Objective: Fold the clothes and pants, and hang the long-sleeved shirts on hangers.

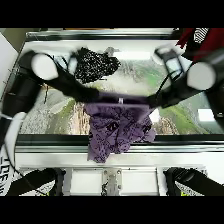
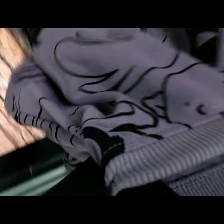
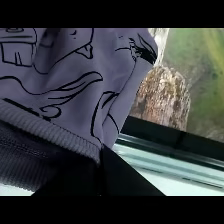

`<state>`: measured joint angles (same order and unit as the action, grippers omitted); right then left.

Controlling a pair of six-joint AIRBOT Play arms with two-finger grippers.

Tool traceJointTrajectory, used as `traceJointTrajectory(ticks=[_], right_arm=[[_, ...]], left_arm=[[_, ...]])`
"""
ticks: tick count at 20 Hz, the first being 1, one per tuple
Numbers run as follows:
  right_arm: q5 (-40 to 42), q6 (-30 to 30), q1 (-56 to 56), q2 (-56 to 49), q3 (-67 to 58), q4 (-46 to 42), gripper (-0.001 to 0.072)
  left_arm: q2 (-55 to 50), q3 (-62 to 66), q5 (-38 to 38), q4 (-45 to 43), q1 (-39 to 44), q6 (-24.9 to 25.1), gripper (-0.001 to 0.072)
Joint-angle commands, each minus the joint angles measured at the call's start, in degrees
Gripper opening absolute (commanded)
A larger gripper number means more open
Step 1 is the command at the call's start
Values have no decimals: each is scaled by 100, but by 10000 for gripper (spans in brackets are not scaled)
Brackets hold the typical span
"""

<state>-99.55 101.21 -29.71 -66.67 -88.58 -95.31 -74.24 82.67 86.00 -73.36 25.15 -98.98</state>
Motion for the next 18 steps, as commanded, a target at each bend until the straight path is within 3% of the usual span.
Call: traceJointTrajectory(ticks=[1,4,8,9,10,11,18], right_arm=[[632,549,0,-46,800,258,15],[951,859,-4,-249,802,264,15],[951,857,-4,-269,802,304,15],[953,857,-4,-269,802,304,16],[953,857,-4,-271,802,304,16],[953,857,-4,-273,802,304,16],[953,855,-4,-275,802,302,16]], left_arm=[[-304,-1344,-625,848,-131,223,22],[-704,-1279,-664,1384,-131,581,22],[-601,-1239,-647,1292,-131,769,23],[-514,-1239,-647,1294,-131,859,211],[-407,-1237,-649,1298,-131,868,608],[-284,-1237,-651,1296,-131,874,715],[909,-1237,-809,1259,-903,879,715]])
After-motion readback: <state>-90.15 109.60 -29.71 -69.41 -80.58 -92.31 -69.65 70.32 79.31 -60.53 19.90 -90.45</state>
